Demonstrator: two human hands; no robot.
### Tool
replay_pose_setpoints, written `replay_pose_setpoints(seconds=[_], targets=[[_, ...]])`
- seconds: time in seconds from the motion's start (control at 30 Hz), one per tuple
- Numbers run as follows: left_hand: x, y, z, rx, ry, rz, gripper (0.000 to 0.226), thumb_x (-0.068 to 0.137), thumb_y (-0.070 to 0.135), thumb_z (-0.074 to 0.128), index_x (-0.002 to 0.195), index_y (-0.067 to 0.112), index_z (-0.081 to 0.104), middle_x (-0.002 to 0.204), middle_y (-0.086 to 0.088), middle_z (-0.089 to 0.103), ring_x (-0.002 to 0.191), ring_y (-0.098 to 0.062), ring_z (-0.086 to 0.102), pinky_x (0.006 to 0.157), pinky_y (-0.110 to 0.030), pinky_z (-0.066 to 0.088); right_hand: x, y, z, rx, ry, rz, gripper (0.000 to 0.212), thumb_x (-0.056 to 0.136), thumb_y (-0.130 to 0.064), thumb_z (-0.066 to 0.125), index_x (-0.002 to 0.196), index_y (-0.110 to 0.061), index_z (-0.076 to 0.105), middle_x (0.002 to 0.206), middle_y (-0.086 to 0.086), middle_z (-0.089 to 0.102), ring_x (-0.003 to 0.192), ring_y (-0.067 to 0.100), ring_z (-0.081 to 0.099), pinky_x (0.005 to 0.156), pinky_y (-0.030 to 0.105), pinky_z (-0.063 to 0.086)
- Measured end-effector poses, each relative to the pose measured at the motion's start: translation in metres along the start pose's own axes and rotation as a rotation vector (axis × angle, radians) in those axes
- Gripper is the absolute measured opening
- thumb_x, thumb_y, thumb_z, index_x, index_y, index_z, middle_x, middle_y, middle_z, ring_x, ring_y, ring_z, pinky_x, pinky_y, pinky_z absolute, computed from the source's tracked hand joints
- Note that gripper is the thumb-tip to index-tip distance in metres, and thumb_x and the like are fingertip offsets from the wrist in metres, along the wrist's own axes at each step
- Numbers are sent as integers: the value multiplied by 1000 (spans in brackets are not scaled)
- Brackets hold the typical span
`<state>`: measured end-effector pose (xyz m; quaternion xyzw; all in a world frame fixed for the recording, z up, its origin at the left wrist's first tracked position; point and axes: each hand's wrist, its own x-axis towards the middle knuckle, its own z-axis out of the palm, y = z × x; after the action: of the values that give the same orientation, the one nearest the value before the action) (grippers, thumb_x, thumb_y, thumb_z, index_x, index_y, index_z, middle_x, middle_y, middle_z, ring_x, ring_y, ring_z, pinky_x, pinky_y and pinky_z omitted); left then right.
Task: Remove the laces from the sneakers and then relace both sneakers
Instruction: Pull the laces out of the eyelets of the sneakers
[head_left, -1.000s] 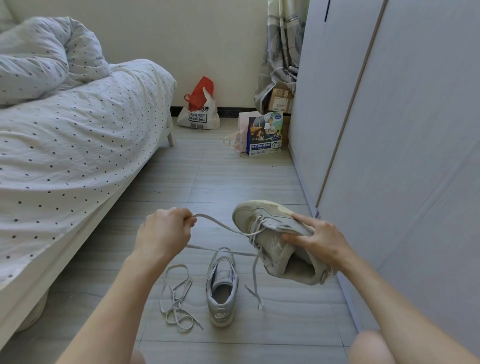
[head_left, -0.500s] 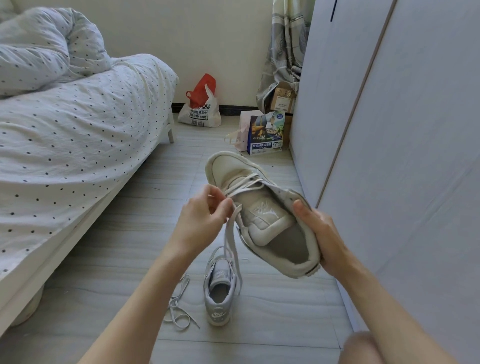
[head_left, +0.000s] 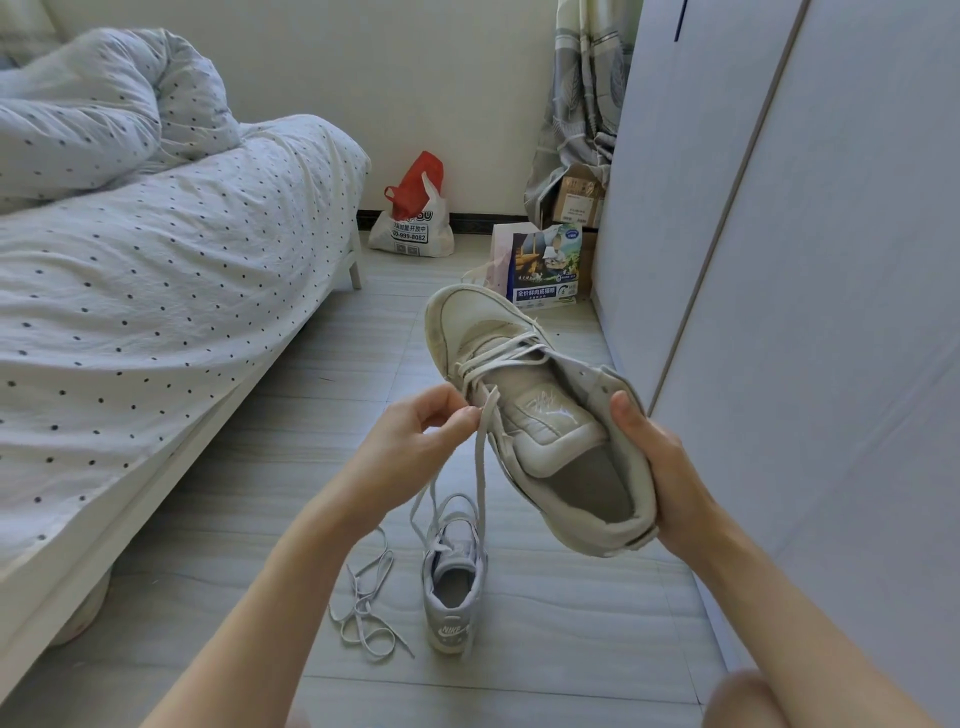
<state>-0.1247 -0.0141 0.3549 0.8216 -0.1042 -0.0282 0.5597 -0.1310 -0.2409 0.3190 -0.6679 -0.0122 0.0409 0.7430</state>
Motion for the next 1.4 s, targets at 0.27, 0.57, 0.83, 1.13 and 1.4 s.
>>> replay_pose_setpoints(seconds=[0.27,0.57,0.83,1.13,1.4], targets=[[0,-1,5,345,241,209,12,87,10,57,91,21,58,93,9,57,86,-2,54,69,-7,38,-4,1,2,-152,52,-61,63,64,-53,76,120,-26,64,103,-7,72,94,7,68,68,15,51],[10,-5,21,495,325,322,6,86,15,63,89,20,62,85,8,58,83,-12,54,76,-26,46,-4,5,10,-320,-35,-84,49,62,-55,71,109,-48,60,113,-24,62,103,-7,60,80,12,48],[16,-7,15,395,429,233,14,86,7,53,83,18,60,84,9,52,68,-2,49,62,-10,39,0,6,11,-377,-60,-103,51,63,-57,68,113,-48,59,115,-25,60,103,-9,58,84,15,47],[14,-1,1,-82,242,-101,15,87,9,51,80,17,62,60,6,63,59,-5,56,52,-13,44,-5,4,11,-654,-2,-174,80,55,-74,65,128,-43,51,125,-25,53,116,3,49,99,27,39],[9,-6,7,400,145,-38,29,85,38,65,73,12,61,61,6,51,55,-4,44,49,-12,33,-5,5,16,-892,11,-270,90,51,-80,51,132,-41,47,106,-42,36,108,-3,37,93,22,28]])
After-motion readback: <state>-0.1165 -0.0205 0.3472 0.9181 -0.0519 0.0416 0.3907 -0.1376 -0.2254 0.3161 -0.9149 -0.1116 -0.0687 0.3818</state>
